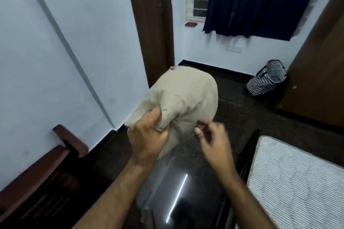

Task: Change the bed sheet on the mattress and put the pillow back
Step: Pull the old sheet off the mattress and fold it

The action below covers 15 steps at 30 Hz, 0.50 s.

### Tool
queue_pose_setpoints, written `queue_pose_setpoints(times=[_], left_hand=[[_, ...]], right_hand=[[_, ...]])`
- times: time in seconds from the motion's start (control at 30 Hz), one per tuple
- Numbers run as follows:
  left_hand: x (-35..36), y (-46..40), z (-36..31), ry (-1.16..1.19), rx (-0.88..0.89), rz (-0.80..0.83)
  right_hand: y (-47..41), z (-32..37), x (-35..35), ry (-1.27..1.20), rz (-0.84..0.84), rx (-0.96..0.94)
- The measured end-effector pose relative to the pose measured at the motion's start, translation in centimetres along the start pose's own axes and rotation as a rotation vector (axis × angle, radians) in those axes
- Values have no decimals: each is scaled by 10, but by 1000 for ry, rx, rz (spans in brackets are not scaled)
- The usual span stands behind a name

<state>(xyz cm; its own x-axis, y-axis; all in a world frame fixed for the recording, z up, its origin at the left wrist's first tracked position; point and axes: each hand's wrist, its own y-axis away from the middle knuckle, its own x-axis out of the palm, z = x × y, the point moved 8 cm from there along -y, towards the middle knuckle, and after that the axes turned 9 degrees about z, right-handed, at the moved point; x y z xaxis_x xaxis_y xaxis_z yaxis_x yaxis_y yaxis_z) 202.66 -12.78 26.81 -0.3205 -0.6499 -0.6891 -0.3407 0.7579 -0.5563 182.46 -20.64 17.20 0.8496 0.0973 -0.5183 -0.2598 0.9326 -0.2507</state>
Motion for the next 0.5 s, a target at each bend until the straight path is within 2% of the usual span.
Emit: queue_pose_setpoints(times=[0.07,0.1,0.2,0.27,0.37,0.43,0.47,0.5], left_hand=[[27,-31,-13,-44,132,-29],[43,-47,-19,-40,218,-30],[92,-82,-43,-8,482,11],[123,-102,-58,58,626,102],[171,-158,-68,132,723,365],[196,-193,-72,161,754,535],[204,-212,-73,271,734,583],[212,-237,-75,375,704,563]], right_hand=[[-23,-4,33,-393,214,130],[-42,-5,43,-600,250,182],[-110,-4,48,-1168,149,273],[-151,-14,42,-1377,30,383],[-210,-41,28,-1457,-67,459],[-241,-72,7,-1303,-165,442],[-254,-83,-5,-1215,-187,419],[-269,-92,-18,-1138,-185,384]])
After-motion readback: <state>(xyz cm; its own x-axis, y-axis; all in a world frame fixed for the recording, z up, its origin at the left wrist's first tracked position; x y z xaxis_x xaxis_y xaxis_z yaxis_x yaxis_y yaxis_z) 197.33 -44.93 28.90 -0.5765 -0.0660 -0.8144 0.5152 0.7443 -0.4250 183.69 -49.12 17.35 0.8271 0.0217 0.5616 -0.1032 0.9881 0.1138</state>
